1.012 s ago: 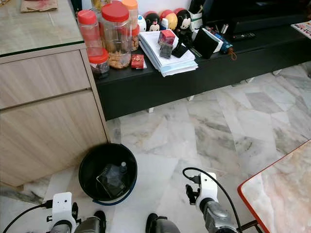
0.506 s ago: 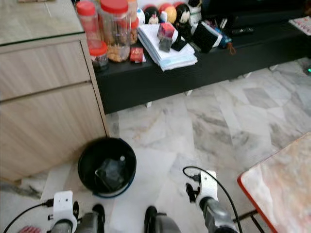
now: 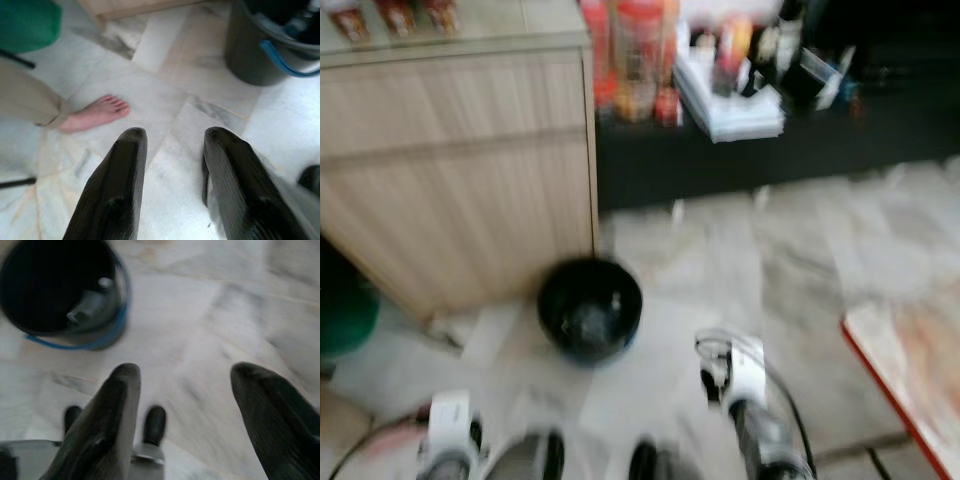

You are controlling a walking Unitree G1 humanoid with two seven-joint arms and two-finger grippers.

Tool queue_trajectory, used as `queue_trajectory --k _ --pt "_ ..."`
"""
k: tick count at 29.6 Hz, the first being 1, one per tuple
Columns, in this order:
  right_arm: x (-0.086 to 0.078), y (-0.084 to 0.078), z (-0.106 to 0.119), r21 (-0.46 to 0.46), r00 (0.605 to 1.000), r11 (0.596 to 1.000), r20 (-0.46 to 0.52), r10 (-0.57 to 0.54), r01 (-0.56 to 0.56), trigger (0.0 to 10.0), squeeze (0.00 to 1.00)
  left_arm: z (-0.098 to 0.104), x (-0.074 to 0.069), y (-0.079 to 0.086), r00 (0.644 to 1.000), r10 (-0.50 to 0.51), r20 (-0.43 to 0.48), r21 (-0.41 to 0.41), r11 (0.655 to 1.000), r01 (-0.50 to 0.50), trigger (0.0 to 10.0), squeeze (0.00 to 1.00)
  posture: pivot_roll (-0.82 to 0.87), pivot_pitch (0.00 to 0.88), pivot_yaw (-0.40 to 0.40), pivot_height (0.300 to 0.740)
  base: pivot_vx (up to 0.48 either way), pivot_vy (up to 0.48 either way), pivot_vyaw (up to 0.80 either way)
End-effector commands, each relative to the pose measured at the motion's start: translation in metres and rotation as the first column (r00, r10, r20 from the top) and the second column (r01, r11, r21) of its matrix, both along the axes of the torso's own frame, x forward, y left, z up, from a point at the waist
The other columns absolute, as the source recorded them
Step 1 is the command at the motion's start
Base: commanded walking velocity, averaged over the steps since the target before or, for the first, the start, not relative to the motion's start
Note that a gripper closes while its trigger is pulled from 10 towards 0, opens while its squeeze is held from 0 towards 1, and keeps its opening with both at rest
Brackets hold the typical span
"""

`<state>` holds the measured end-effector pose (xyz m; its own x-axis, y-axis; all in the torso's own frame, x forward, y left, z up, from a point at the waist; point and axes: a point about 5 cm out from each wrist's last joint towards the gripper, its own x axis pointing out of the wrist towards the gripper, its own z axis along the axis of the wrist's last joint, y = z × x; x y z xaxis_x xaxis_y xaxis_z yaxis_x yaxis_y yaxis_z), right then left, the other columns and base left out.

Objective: Picking trash to rubbish bin

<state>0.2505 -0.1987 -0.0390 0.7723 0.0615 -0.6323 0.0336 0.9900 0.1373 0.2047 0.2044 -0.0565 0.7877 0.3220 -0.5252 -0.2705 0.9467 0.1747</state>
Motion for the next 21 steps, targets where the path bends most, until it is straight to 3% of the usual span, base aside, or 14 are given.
queue_trajectory --k 1,14,18,21 --pt "-0.005 -0.006 -0.003 0.000 1.000 1.000 -0.015 -0.024 0.024 10.0 0.00 -0.006 -0.008 -0.006 0.999 -0.012 -0.036 -0.013 1.000 0.012 10.0 0.00 0.10 0.200 -0.137 0.740 -0.337 0.000 0.00" --pt "0.006 -0.003 0.006 0.005 0.999 1.000 0.035 -0.005 0.005 10.0 0.00 -0.004 -0.006 -0.005 1.000 -0.003 -0.016 -0.008 1.000 0.003 10.0 0.00 0.10 0.212 -0.144 0.740 -0.281 0.000 0.00" --pt "0.017 0.001 0.014 -0.002 0.996 1.000 0.085 0.030 -0.030 10.0 0.00 0.000 0.001 -0.007 1.000 -0.017 0.015 -0.002 1.000 0.017 10.0 0.00 0.09 0.214 -0.146 0.740 0.000 0.000 0.00" --pt "0.030 0.006 0.026 0.000 0.987 0.998 0.148 0.061 -0.062 10.0 0.00 0.011 0.015 -0.011 0.995 -0.057 0.085 0.009 0.998 0.057 10.0 0.00 0.09 0.217 -0.146 0.740 0.000 0.000 0.00"
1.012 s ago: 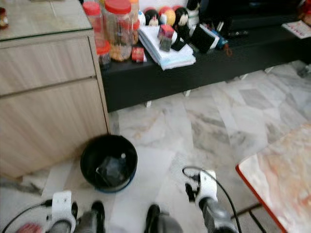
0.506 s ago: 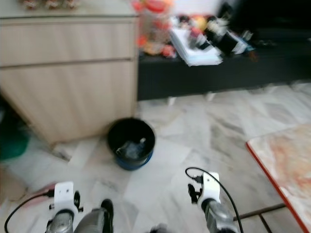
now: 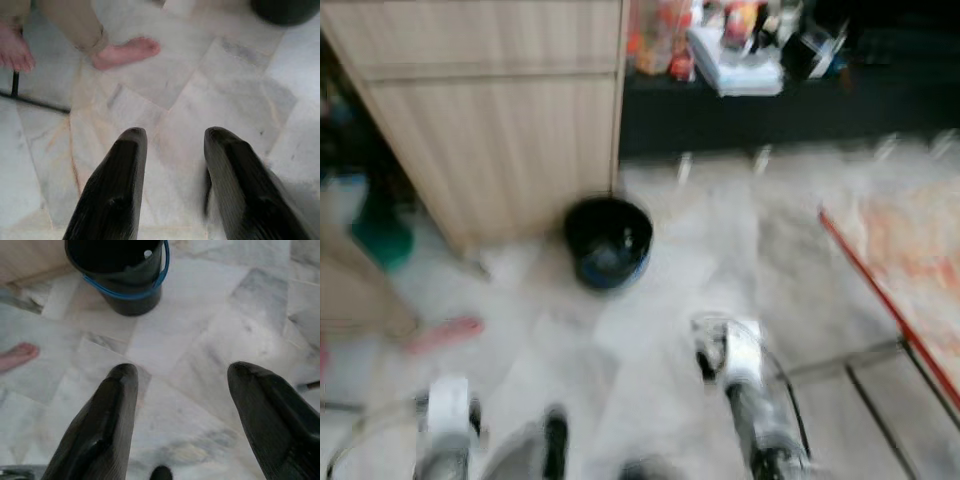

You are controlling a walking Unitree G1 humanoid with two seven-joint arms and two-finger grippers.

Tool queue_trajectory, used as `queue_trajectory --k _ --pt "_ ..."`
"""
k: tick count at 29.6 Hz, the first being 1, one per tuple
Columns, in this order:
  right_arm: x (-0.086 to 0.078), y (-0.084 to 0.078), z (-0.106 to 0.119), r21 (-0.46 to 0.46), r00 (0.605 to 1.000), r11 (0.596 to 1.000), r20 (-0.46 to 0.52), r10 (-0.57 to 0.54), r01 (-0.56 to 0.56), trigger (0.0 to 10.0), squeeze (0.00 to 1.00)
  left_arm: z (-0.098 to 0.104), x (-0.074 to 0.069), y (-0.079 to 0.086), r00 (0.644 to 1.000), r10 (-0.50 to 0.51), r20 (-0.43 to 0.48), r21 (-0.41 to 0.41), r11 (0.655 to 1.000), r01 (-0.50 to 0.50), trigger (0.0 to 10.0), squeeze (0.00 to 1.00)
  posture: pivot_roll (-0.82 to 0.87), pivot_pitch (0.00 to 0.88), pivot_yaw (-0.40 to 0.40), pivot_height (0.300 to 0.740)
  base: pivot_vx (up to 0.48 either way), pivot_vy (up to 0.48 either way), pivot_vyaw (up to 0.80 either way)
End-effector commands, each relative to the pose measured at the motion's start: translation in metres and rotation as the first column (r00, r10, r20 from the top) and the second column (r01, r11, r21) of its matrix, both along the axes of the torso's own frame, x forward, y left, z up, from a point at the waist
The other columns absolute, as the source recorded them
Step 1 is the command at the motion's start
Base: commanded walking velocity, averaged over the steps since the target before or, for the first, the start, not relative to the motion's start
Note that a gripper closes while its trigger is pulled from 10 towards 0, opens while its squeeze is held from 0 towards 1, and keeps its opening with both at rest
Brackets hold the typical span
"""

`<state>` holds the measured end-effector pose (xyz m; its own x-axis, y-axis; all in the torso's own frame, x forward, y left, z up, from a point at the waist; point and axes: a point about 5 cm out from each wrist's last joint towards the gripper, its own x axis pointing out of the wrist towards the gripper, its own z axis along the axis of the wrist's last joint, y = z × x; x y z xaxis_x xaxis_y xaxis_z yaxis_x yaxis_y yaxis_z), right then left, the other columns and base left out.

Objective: Picking trash to rubbish bin

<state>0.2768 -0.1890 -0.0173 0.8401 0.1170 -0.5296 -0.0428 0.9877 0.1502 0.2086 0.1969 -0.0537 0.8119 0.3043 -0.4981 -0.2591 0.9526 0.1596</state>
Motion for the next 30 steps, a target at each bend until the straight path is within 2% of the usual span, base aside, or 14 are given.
queue_trajectory --k 1,6,9,14,16,17,18,21,22,23,25,26,28,30 --pt "0.005 -0.003 0.006 -0.006 0.999 1.000 0.034 0.005 -0.005 10.0 0.00 0.010 0.014 -0.004 0.997 -0.045 0.059 0.016 0.999 0.044 10.0 0.00 0.09 0.218 -0.147 0.740 0.000 0.000 0.00" --pt "0.022 0.009 0.022 -0.013 0.990 0.997 0.119 0.074 -0.073 10.0 0.00 0.029 0.035 -0.009 0.979 -0.109 0.173 0.051 0.993 0.102 10.0 0.00 0.09 0.218 -0.150 0.740 0.000 0.000 0.00" --pt "0.037 0.020 0.040 0.010 0.973 0.995 0.210 0.098 -0.103 10.0 0.00 0.047 0.052 -0.013 0.952 -0.148 0.267 0.079 0.988 0.132 10.0 0.00 0.08 0.218 -0.151 0.740 0.000 0.000 0.00" --pt "0.050 0.032 0.058 0.017 0.946 0.989 0.296 0.133 -0.144 10.0 0.00 0.065 0.066 -0.018 0.918 -0.188 0.350 0.112 0.981 0.158 10.0 0.00 0.08 0.219 -0.152 0.740 0.000 0.000 0.00" --pt "0.062 0.043 0.075 0.018 0.915 0.985 0.374 0.152 -0.170 10.0 0.00 0.083 0.078 -0.022 0.880 -0.200 0.431 0.126 0.979 0.160 10.0 0.00 0.08 0.219 -0.152 0.740 0.000 0.000 0.00" --pt "0.062 0.043 0.075 0.018 0.915 0.985 0.374 0.152 -0.170 10.0 0.00 0.083 0.078 -0.022 0.880 -0.200 0.431 0.126 0.979 0.160 10.0 0.00 0.08 0.219 -0.152 0.740 0.000 0.000 0.00" --pt "0.067 0.049 0.085 0.023 0.896 0.984 0.417 0.153 -0.179 10.0 0.00 0.094 0.083 -0.024 0.854 -0.213 0.474 0.140 0.976 0.166 10.0 0.00 0.09 0.218 -0.157 0.740 0.000 0.000 0.00" --pt "0.073 0.054 0.096 0.028 0.874 0.982 0.461 0.154 -0.187 10.0 0.00 0.105 0.088 -0.027 0.828 -0.227 0.514 0.160 0.973 0.167 10.0 0.00 0.09 0.216 -0.158 0.740 0.000 0.000 0.00" --pt "0.076 0.057 0.104 0.028 0.855 0.982 0.496 0.151 -0.189 10.0 0.00 0.115 0.091 -0.028 0.801 -0.228 0.554 0.176 0.972 0.155 10.0 0.00 0.09 0.213 -0.159 0.740 0.000 0.000 0.00" --pt "0.076 0.057 0.104 0.028 0.855 0.982 0.496 0.151 -0.189 10.0 0.00 0.115 0.091 -0.028 0.801 -0.228 0.554 0.176 0.972 0.155 10.0 0.00 0.09 0.213 -0.159 0.740 0.000 0.000 0.00" --pt "0.085 0.062 0.126 0.036 0.805 0.983 0.579 0.127 -0.182 10.0 0.00 0.139 0.096 -0.030 0.737 -0.257 0.625 0.235 0.962 0.135 10.0 0.00 0.09 0.204 -0.160 0.740 0.000 0.000 0.00" --pt "0.085 0.062 0.126 0.036 0.805 0.983 0.579 0.127 -0.182 10.0 0.00 0.139 0.096 -0.030 0.737 -0.257 0.625 0.235 0.962 0.135 10.0 0.00 0.09 0.204 -0.160 0.740 0.000 0.000 0.00" --pt "0.089 0.062 0.140 0.045 0.771 0.984 0.628 0.109 -0.175 10.0 0.00 0.156 0.098 -0.029 0.691 -0.286 0.664 0.284 0.951 0.121 10.0 0.00 0.09 0.202 -0.159 0.740 0.000 0.000 0.00" --pt "0.090 0.062 0.144 0.041 0.762 0.984 0.638 0.107 -0.173 10.0 0.00 0.161 0.099 -0.029 0.680 -0.290 0.674 0.294 0.949 0.113 10.0 0.00 0.09 0.196 -0.159 0.740 0.000 0.000 0.00"
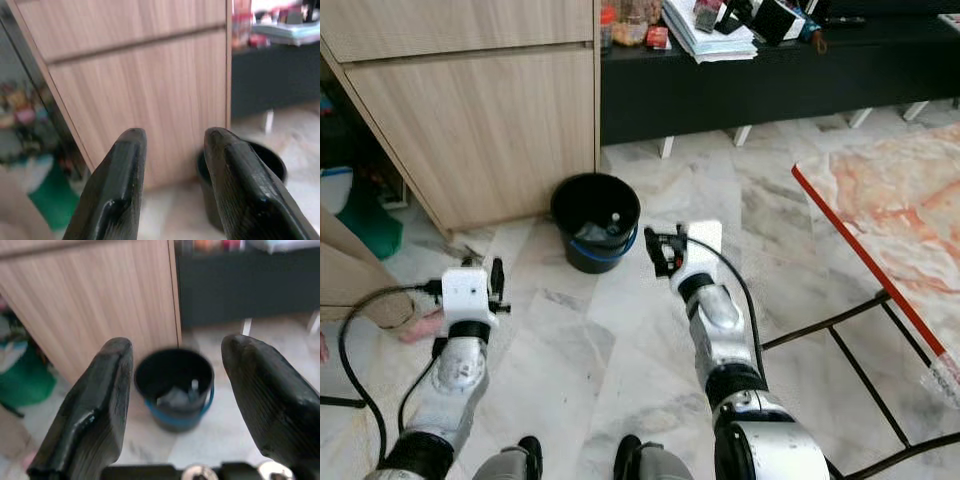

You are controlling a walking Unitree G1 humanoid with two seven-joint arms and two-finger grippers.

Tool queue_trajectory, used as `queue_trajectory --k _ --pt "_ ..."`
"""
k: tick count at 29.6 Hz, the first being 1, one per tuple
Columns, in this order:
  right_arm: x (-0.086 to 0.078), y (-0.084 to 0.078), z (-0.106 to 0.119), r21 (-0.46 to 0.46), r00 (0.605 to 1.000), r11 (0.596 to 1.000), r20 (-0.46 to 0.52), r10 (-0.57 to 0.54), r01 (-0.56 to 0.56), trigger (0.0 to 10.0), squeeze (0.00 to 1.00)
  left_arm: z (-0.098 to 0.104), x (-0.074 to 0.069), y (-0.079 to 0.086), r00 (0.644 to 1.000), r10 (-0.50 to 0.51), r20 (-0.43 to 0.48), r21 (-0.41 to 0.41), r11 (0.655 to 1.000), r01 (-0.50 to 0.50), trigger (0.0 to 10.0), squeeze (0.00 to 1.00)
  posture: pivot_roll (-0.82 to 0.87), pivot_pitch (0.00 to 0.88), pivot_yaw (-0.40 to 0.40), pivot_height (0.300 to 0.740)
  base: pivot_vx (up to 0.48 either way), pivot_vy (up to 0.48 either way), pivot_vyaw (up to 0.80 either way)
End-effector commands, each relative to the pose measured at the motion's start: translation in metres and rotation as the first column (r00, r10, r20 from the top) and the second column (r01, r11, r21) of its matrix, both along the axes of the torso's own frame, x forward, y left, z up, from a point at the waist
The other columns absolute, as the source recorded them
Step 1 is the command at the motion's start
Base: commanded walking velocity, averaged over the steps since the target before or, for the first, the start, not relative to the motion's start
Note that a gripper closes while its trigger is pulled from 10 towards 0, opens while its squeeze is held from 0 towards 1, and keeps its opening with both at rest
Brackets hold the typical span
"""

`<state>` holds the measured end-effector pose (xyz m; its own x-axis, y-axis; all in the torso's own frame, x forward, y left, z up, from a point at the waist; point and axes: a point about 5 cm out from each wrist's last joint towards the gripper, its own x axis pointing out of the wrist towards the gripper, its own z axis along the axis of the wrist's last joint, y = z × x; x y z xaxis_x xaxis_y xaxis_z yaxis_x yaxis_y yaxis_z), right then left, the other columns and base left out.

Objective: Picking trash to rubbish bin

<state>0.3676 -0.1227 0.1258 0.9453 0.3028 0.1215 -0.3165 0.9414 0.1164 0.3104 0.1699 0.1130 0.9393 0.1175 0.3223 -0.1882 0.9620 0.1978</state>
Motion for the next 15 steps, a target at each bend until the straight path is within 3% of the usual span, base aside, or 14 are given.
queue_trajectory --k 1,6,9,15 --pt "0.000 -0.003 0.005 -0.013 0.999 1.000 0.034 -0.014 0.014 10.0 0.00 0.001 -0.003 0.000 1.000 0.004 -0.005 0.026 1.000 -0.004 10.0 0.00 0.09 0.191 -0.159 0.740 0.000 0.000 0.00" --pt "0.000 -0.001 0.005 -0.004 0.999 1.000 0.034 0.002 -0.002 10.0 0.00 0.007 -0.007 0.003 1.000 0.019 0.014 0.040 0.999 -0.019 10.0 0.00 0.09 0.178 -0.157 0.740 0.000 0.000 0.00" --pt "-0.004 -0.001 -0.005 -0.009 1.000 1.000 0.001 -0.015 0.015 10.0 0.00 0.014 -0.017 0.009 0.999 0.040 0.035 0.054 0.998 -0.041 10.0 0.00 0.11 0.160 -0.150 0.740 0.000 0.000 0.00" --pt "-0.002 0.002 -0.002 0.016 0.999 0.999 0.002 -0.032 0.032 10.0 0.00 0.010 -0.019 0.012 0.998 0.064 0.001 0.043 0.997 -0.064 10.0 0.00 0.11 0.146 -0.145 0.740 0.000 0.000 0.00"
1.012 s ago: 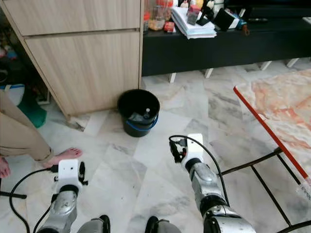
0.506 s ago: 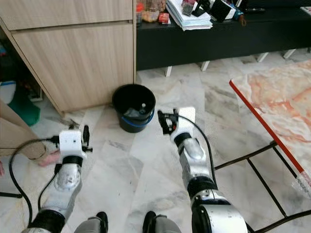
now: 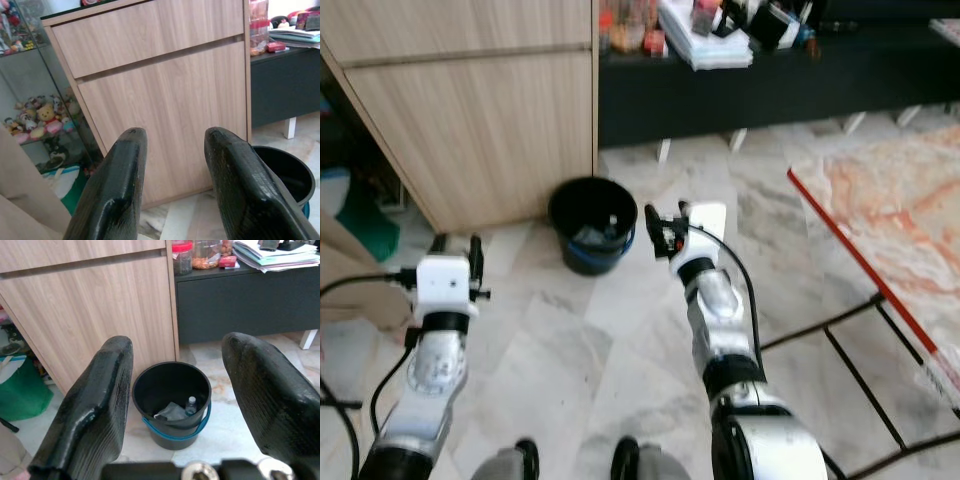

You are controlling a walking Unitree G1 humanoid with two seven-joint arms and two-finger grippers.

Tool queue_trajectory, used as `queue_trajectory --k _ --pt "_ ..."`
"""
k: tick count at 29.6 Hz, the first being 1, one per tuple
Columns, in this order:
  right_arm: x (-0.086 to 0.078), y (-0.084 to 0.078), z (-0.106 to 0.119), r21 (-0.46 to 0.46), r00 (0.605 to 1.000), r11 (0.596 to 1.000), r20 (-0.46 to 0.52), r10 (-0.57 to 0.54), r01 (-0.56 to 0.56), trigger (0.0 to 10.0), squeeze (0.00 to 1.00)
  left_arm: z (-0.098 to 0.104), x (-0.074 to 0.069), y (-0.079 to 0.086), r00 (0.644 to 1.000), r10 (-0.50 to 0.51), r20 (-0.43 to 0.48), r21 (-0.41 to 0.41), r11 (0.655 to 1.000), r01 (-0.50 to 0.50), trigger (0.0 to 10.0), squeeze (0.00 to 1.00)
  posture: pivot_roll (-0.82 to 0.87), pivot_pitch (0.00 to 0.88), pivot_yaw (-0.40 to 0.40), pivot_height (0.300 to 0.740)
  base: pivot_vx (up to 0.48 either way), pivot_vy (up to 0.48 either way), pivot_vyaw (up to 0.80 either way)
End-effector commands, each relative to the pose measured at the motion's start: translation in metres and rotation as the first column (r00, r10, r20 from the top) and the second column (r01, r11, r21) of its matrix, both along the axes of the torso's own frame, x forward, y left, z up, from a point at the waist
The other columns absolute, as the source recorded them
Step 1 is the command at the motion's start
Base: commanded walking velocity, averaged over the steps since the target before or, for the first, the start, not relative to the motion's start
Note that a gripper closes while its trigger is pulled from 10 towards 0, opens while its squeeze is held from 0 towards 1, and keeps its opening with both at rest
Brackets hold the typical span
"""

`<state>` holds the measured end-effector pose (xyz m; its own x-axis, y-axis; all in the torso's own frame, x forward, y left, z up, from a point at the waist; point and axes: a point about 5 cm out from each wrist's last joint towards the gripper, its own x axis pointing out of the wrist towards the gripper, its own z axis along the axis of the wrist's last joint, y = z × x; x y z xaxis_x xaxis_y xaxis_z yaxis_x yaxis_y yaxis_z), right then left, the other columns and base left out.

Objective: Picking trash to rubbish bin

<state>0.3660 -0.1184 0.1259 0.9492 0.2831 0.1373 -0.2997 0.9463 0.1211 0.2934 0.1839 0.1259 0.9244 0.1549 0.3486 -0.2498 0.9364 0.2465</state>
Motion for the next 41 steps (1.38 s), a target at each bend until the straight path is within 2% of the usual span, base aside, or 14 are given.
queue_trajectory --k 1,4,11,21,32,36,41 --pt "0.000 -0.001 -0.001 0.012 1.000 1.000 -0.011 -0.010 0.010 10.0 0.00 -0.003 -0.001 -0.003 1.000 0.003 -0.023 -0.024 1.000 -0.004 10.0 0.00 0.11 0.141 -0.144 0.740 0.000 0.000 -0.80" --pt "-0.001 0.006 -0.001 0.020 1.000 1.000 -0.013 0.002 -0.002 10.0 0.00 -0.002 0.003 -0.006 1.000 0.001 -0.024 -0.056 0.998 -0.002 10.0 0.00 0.10 0.136 -0.145 0.740 0.000 0.000 -0.80" --pt "-0.002 0.019 0.000 0.031 0.999 0.999 -0.007 0.035 -0.034 10.0 0.00 0.008 0.006 -0.012 1.000 -0.008 -0.007 -0.061 0.998 0.008 10.0 0.00 0.11 0.127 -0.146 0.740 0.000 0.000 -0.80" --pt "-0.002 0.027 0.003 0.021 0.998 0.998 0.002 0.062 -0.062 10.0 0.00 0.012 0.008 -0.010 1.000 0.007 -0.007 -0.061 0.998 -0.008 10.0 0.00 0.11 0.146 -0.149 0.740 0.000 0.000 -0.80" --pt "0.002 0.028 0.012 0.023 0.998 0.998 0.015 0.054 -0.054 10.0 0.00 0.018 0.010 -0.007 0.999 0.037 0.006 -0.043 0.998 -0.036 10.0 0.00 0.10 0.176 -0.158 0.740 0.000 0.000 -0.80" --pt "0.003 0.028 0.014 0.019 0.998 0.998 0.016 0.053 -0.053 10.0 0.00 0.018 0.010 -0.008 0.999 0.038 0.002 -0.062 0.997 -0.037 10.0 0.00 0.10 0.183 -0.160 0.740 0.000 -0.469 -0.80" --pt "0.004 0.028 0.015 0.018 0.999 0.999 0.014 0.050 -0.050 10.0 0.00 0.019 0.010 -0.008 0.999 0.039 0.003 -0.061 0.997 -0.039 10.0 0.00 0.09 0.190 -0.158 0.740 0.000 0.000 -0.80"
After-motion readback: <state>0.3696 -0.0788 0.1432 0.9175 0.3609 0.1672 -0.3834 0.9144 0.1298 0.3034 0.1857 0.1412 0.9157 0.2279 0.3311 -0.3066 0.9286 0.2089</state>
